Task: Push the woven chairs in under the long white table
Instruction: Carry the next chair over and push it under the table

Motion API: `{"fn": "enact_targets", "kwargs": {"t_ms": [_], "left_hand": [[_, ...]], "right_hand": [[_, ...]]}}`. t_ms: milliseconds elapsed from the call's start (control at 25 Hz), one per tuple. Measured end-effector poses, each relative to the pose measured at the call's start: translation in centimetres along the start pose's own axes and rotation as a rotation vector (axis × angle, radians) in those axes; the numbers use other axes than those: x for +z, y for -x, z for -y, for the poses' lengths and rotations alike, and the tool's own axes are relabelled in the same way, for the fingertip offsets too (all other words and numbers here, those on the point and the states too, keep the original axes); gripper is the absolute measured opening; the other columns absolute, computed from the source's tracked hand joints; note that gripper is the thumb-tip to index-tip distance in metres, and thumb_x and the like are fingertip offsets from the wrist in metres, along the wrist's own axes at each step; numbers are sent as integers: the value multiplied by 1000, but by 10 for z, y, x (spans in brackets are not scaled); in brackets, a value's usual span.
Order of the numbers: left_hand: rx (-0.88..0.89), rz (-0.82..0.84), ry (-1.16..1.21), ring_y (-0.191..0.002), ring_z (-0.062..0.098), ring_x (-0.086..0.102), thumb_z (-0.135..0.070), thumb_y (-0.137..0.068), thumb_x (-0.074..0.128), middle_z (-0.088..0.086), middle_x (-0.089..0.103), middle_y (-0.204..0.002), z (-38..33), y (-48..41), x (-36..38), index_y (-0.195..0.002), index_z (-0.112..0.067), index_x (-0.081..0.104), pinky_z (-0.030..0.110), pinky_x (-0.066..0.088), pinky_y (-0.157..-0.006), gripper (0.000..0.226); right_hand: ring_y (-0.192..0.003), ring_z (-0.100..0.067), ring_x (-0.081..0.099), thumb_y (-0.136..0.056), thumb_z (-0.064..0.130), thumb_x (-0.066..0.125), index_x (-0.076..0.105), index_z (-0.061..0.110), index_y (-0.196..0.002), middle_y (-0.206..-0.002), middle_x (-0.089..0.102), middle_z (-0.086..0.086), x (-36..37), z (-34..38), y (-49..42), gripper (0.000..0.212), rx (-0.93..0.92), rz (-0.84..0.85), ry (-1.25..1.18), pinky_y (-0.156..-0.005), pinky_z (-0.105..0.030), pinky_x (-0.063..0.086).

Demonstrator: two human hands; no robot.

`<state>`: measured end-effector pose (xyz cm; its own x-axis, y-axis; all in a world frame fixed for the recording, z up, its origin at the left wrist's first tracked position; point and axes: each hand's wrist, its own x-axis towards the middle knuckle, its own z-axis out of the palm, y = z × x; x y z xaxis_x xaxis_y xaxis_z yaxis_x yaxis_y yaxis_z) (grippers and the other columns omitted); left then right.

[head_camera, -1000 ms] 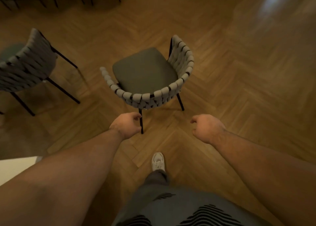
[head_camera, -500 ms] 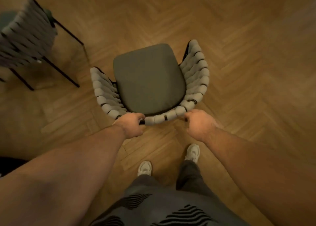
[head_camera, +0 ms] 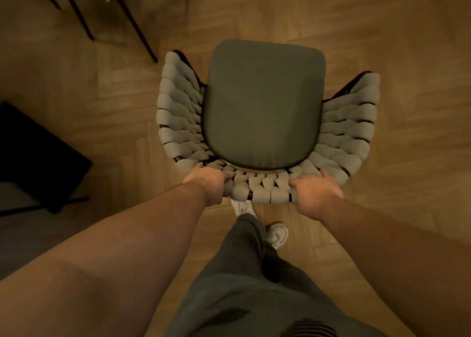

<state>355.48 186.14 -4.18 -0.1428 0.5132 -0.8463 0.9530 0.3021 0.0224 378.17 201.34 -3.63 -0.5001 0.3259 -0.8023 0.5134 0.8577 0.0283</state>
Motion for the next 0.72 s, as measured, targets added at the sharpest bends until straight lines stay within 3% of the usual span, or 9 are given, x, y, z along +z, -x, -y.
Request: {"fn": "enact_targets", "kwargs": {"t_ms": [160, 240, 480, 720], "left_hand": [[0, 10, -151, -119, 22, 63, -27, -97, 60, -3, 70, -125, 22, -22, 0, -130, -33, 64, 43, 41, -113, 34], [0, -5, -195, -113, 21, 65, -25, -99, 58, -4, 72, -120, 29, -25, 2, -123, -33, 67, 41, 42, -108, 27], [-99, 23, -152, -119, 21, 63, -26, -99, 60, -4, 71, -123, 37, -43, -37, -127, -32, 67, 41, 39, -113, 30], [-264, 28, 34, -122, 21, 61, -22, -102, 55, -3, 69, -129, 33, -48, -90, -136, -32, 63, 38, 41, -110, 36]], "right_hand": [[-142, -27, 46, -96, 23, 60, 37, 32, -157, -157, 48, 1, -14, -6, -21, 65, -121, 110, 117, -122, -51, 29], [-144, -26, 45, -97, 15, 60, 29, 36, -163, -162, 43, 3, -22, -8, -26, 76, -155, 170, 93, -118, -46, 39], [-141, -25, 50, -97, 4, 57, 28, 37, -164, -162, 45, 4, -70, -33, -62, 80, -222, 151, 166, -114, -46, 45], [-139, -27, 53, -96, 7, 62, 31, 41, -161, -156, 52, -1, -150, -79, -116, 80, -356, 147, 310, -112, -46, 48]]}}
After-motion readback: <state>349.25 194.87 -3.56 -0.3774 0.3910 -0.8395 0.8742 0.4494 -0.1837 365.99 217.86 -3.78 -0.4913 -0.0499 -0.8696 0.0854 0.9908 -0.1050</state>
